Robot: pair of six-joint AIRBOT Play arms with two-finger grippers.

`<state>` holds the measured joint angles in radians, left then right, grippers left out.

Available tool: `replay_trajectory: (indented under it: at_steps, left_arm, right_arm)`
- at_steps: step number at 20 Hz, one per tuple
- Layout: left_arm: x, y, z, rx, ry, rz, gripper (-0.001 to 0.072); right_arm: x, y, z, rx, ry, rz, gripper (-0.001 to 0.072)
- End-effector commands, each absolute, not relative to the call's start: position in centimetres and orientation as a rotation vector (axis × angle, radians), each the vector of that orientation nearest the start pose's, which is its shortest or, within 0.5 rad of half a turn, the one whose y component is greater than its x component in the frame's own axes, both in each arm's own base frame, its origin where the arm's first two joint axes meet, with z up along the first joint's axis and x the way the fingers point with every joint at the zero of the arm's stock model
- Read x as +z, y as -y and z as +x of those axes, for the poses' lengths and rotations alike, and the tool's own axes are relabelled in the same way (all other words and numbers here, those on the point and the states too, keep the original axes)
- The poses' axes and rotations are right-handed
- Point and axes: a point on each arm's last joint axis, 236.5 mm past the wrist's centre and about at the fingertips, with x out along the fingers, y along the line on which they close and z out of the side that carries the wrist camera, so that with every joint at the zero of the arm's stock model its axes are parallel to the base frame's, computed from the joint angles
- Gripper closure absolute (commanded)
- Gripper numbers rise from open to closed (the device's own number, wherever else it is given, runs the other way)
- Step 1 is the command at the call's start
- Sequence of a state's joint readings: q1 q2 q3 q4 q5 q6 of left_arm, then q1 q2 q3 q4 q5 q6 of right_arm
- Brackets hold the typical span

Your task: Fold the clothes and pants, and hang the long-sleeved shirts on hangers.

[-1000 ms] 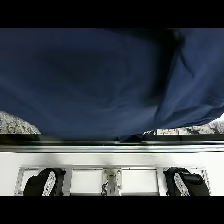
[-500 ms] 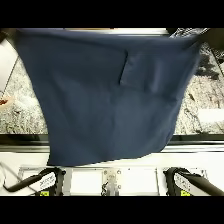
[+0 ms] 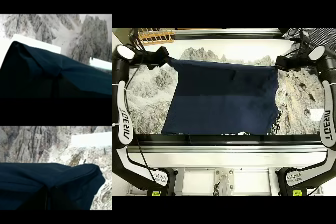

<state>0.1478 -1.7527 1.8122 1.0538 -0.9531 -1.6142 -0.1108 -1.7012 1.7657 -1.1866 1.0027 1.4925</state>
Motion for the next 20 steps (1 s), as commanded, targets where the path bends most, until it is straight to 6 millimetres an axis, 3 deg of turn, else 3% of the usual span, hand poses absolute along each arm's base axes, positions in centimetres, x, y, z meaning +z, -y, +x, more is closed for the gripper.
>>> replay_trajectory:
  at_steps: [1, 3, 5, 10, 12, 14, 15, 16, 17, 20]
  left_arm:
    - [4.4, 0.1, 59.5, -0.077, -0.897, -0.575, 0.0697]
    - [2.9, -1.0, 58.6, -0.037, -0.937, -0.504, 0.0697]
    - [0.0, -2.1, 56.4, 0.014, -1.011, -0.450, 0.0697]
    - [-7.2, -2.1, 51.8, 0.060, -1.164, -0.477, 0.0697]
    - [-8.9, -2.0, 50.5, 0.071, -1.200, -0.485, 0.0697]
    - [-9.7, -1.9, 49.6, 0.074, -1.233, -0.492, 0.0697]
    - [-9.7, -2.1, 49.2, 0.077, -1.248, -0.499, 0.0630]
    - [-9.3, -2.3, 49.0, 0.075, -1.256, -0.509, 0.0327]
    - [-8.2, -2.6, 48.9, 0.073, -1.250, -0.509, 0.0154]
    - [-2.8, -6.2, 48.1, 0.104, -1.169, -0.481, 0.0153]
  right_arm:
    - [4.8, 0.1, 57.4, 0.094, -0.927, 0.268, 0.0699]
    - [3.2, 0.7, 55.9, 0.076, -1.000, 0.210, 0.0700]
    - [0.7, 0.7, 53.6, 0.068, -1.085, 0.191, 0.0699]
    - [-5.3, -2.4, 48.1, 0.103, -1.245, 0.181, 0.0698]
    - [-7.1, -3.6, 46.8, 0.116, -1.282, 0.175, 0.0697]
    - [-7.6, -4.0, 46.4, 0.116, -1.294, 0.182, 0.0683]
    - [-7.5, -4.0, 46.4, 0.101, -1.296, 0.202, 0.0626]
    - [-7.0, -3.7, 46.5, 0.091, -1.288, 0.214, 0.0385]
    - [-5.9, -3.3, 46.6, 0.086, -1.266, 0.216, 0.0209]
    - [0.7, -0.5, 46.2, 0.046, -1.147, 0.212, 0.0204]
